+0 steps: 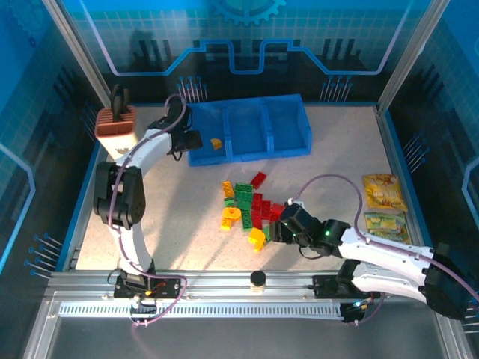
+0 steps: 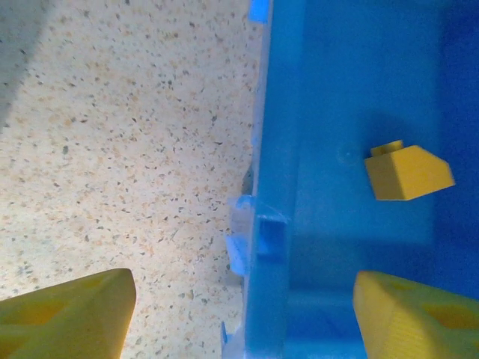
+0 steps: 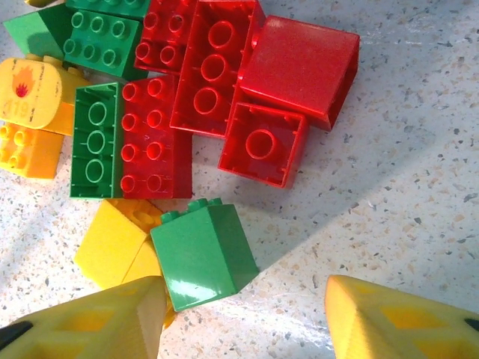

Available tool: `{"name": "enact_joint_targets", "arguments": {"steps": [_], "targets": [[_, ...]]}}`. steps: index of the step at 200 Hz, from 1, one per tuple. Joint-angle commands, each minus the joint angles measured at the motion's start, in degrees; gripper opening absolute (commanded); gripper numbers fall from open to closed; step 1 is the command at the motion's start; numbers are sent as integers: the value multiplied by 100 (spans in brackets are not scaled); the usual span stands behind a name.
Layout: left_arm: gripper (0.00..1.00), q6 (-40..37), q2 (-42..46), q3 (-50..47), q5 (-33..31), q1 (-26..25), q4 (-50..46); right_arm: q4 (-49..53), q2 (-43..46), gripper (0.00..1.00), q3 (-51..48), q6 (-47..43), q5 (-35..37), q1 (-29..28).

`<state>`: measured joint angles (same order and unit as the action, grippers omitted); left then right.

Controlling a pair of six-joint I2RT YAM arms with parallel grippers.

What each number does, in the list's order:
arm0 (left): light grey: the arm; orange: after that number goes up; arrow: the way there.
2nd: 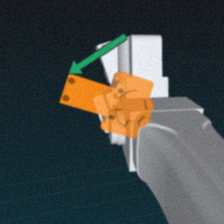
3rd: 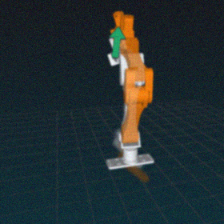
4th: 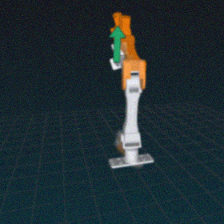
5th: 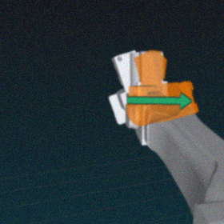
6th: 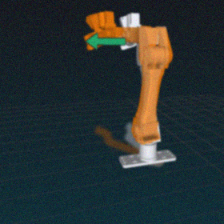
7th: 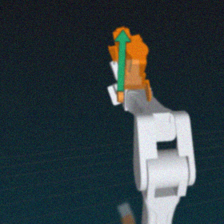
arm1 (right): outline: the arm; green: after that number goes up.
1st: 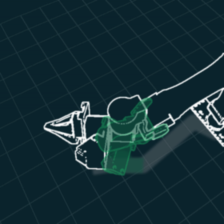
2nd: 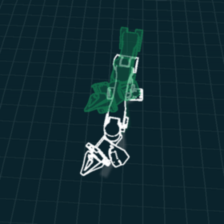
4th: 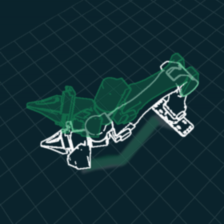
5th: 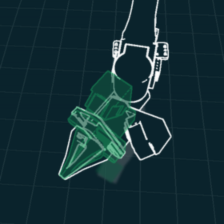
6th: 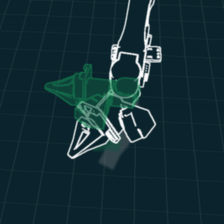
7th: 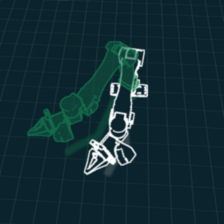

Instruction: Sort the legos into containers by color

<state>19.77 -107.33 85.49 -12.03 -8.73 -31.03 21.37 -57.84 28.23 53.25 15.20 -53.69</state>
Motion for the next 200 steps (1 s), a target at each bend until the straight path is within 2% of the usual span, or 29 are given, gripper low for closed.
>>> {"name": "enact_joint_targets", "arguments": {"steps": [1, 45, 92, 124, 153, 172, 200], "targets": [[77, 113, 842, -193, -20, -33, -13, -52, -124, 61, 293, -220, 162, -79], [76, 449, 2405, -1865, 243, -664, 385, 50, -894, 65, 1203, -1032, -93, -98], [76, 1392, 3644, -3859, 238, -2336, 540, 490, -1278, 66, 1999, -1274, 196, 99], [79, 1802, 3868, -4351, 243, -3248, 613, 648, -956, 77, 1911, -1148, 189, 451], [81, 1807, 3759, -4525, 327, -3417, 978, 642, -410, 79, 1531, -1025, 108, 630], [80, 1566, 3381, -4280, 364, -3418, 854, 732, -69, 78, 1290, -909, 115, 699], [68, 1408, 2876, -3961, 568, -3431, 534, 805, 384, 77, 916, -734, 119, 732]]}}
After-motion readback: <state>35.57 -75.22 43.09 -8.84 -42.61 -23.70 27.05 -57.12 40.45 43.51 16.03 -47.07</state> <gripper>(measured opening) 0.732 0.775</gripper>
